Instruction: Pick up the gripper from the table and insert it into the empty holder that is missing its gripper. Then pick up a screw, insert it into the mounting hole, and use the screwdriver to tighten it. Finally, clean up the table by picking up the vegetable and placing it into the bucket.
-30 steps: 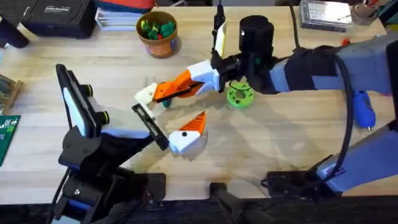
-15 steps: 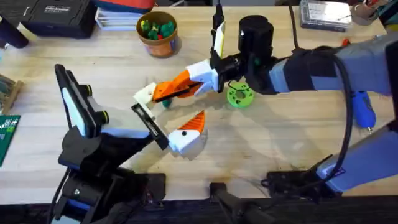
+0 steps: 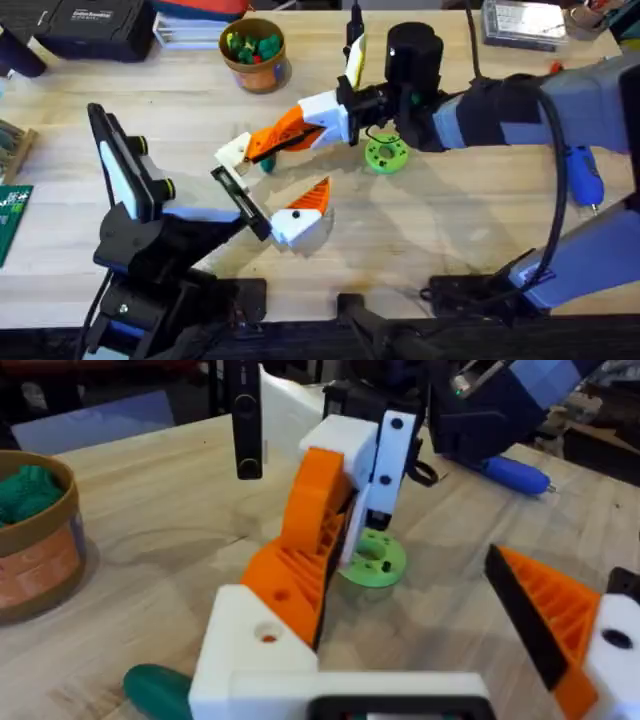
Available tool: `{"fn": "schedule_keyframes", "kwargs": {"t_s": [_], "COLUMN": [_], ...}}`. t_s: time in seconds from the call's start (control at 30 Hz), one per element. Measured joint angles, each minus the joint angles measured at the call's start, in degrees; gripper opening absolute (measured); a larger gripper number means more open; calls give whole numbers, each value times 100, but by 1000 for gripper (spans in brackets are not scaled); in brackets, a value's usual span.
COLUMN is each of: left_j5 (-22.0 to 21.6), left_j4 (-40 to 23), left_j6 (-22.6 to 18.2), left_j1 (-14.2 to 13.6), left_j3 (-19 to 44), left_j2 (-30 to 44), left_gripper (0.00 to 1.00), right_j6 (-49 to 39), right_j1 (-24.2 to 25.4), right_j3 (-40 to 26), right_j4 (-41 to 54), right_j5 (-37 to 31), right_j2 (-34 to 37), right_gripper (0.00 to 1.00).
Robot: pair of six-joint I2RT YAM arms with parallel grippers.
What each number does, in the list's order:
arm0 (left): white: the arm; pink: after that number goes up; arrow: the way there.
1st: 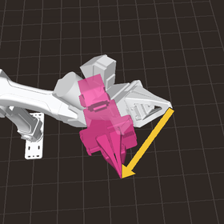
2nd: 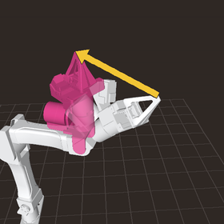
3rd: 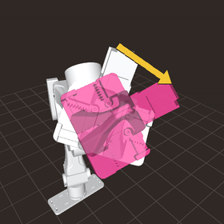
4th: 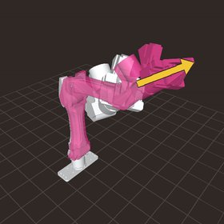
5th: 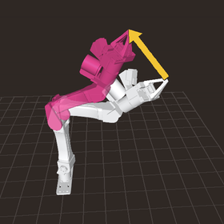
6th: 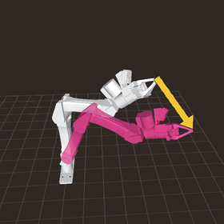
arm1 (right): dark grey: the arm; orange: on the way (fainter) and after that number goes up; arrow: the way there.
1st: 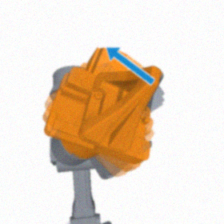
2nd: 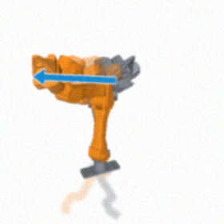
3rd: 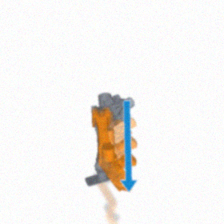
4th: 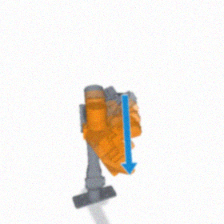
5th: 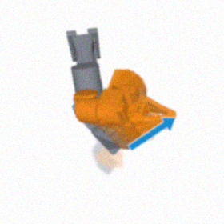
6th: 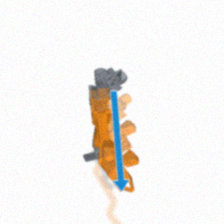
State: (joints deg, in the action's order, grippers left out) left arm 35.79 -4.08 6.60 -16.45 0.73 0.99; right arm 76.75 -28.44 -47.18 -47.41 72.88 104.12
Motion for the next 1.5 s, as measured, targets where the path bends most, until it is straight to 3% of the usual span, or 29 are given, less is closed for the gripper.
{"fn": "schedule_keyframes", "kwargs": {"t_s": [0.3, 0.73, 1.2, 1.5], "left_j5": [99, 860, 1004, 1159], "left_j4": [0, 29, -39, -45], "left_j6": [-60, -211, -97, -56], "left_j1": [11, -46, -46, -55], "left_j3": [0, 0, 0, 0], "left_j2": [-70, -70, -68, -68], "left_gripper": [989, 988, 988, 988], "right_j6": [88, 81, -50, -80], "right_j1": [-10, 301, 284, -13], "right_j3": [4, 4, 4, 4], "right_j4": [-346, -277, 311, 325], "right_j5": [268, 1149, 1228, 1165], "right_j2": [63, 74, 116, 116], "right_gripper": [8, 8, 8, 8]}}
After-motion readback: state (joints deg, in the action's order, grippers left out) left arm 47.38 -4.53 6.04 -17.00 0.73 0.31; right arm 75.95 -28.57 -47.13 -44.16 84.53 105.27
